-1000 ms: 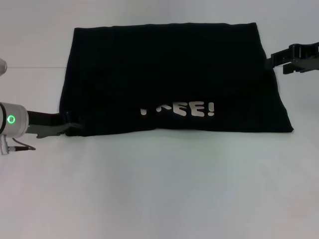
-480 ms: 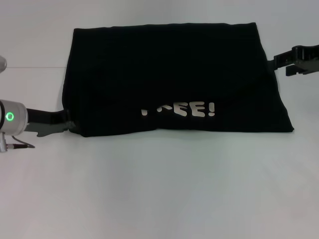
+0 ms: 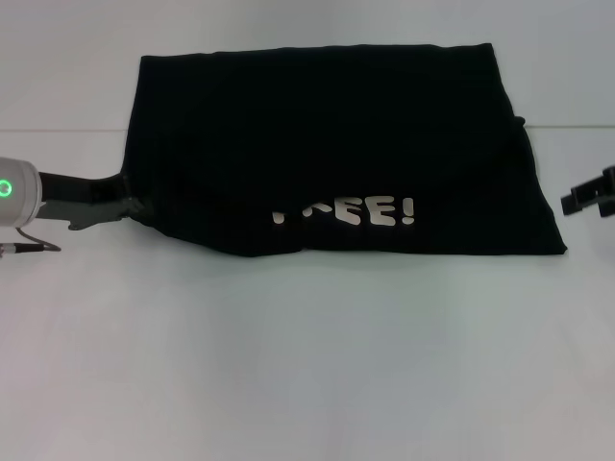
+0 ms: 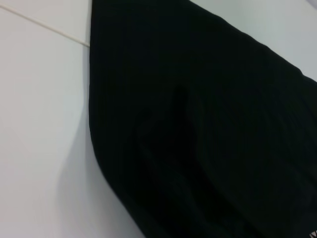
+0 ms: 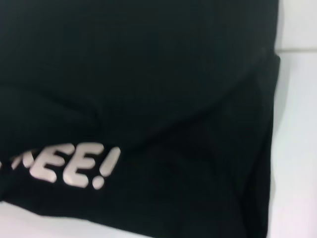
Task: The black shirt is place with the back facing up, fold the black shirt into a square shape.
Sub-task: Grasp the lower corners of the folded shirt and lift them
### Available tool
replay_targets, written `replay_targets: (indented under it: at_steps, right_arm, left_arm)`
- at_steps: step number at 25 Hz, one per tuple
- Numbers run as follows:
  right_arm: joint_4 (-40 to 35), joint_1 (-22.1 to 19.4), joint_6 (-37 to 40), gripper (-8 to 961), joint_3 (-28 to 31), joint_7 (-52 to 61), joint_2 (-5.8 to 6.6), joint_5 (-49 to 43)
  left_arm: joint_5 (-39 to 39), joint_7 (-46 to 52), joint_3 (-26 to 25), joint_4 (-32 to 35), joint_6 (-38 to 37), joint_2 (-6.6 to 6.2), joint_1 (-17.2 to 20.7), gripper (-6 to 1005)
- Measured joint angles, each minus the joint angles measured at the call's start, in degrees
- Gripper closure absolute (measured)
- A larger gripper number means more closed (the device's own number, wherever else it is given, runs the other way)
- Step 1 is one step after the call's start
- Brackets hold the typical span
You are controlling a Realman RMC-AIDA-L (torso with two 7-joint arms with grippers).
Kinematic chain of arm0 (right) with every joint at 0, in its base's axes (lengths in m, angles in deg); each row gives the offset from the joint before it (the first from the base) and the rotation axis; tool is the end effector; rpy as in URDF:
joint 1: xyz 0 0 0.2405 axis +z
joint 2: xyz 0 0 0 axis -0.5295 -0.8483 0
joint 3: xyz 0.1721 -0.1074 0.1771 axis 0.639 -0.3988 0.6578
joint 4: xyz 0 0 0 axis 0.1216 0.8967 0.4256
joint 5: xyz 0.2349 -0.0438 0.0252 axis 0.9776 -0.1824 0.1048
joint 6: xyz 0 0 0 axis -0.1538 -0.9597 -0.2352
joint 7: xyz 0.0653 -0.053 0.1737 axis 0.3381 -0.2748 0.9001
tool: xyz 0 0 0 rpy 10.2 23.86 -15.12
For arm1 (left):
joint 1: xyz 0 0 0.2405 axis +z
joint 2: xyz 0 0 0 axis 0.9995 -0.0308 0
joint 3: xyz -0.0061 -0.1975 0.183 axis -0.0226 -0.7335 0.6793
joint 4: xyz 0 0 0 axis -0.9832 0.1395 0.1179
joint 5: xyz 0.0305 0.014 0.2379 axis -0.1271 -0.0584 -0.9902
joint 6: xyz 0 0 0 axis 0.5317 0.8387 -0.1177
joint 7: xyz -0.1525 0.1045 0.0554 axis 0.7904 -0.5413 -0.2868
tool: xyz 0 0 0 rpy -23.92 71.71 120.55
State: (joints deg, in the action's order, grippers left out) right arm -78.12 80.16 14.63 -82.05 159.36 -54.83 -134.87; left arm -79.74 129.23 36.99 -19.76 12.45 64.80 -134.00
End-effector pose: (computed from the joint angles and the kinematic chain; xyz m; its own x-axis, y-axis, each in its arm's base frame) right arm 0.2949 0.4937 0.0615 0.3485 -0.9034 -0.2500 -0.8767 -0.2197 -0.4279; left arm -0.3193 0.4858 0.0025 0.1125 0.8542 0.5076 0.9850 -0.0286 -0.1703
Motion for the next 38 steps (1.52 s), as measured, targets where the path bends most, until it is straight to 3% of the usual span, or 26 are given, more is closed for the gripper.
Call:
replay_targets:
  at_steps: [6,11,15,20,27,38]
  right_arm:
    - [-0.3,-2.6,-3.5,307,0.9,-3.1,-1.41,1.1]
    - [0.8,-4.2,-5.3,308,7.3,-13.4,-3.73,6.8]
    - [2.4,-6.1,-5.3,308,11.2,-17.4,-3.77,10.9]
    - [4.5,-7.3,-7.6,309,11.2,-17.8,-3.13,10.8]
    - [5.0,-7.1,-13.5,307,9.1,-18.9,-5.40,8.1]
    - [8.2,-5.6,-20.5,309,7.6,-17.5,-7.17,7.3]
  left_arm:
    - [0.0,0.0,0.0,-0.4,1.0,-0.03,-0.7,1000]
    - [0.0,0.0,0.0,-0.4,1.3,-0.02,-0.8,1000]
    - [0.4,0.0,-0.5,-0.4,1.5,0.01,-0.5,1001]
    - [0.8,-0.1,-0.5,-0.4,2.2,0.03,-0.4,1001]
    - [0.9,-0.2,-0.5,-0.4,2.3,0.05,-0.6,1001]
    - [0.9,-0.1,-0.5,-0.4,2.7,0.15,-0.3,1000]
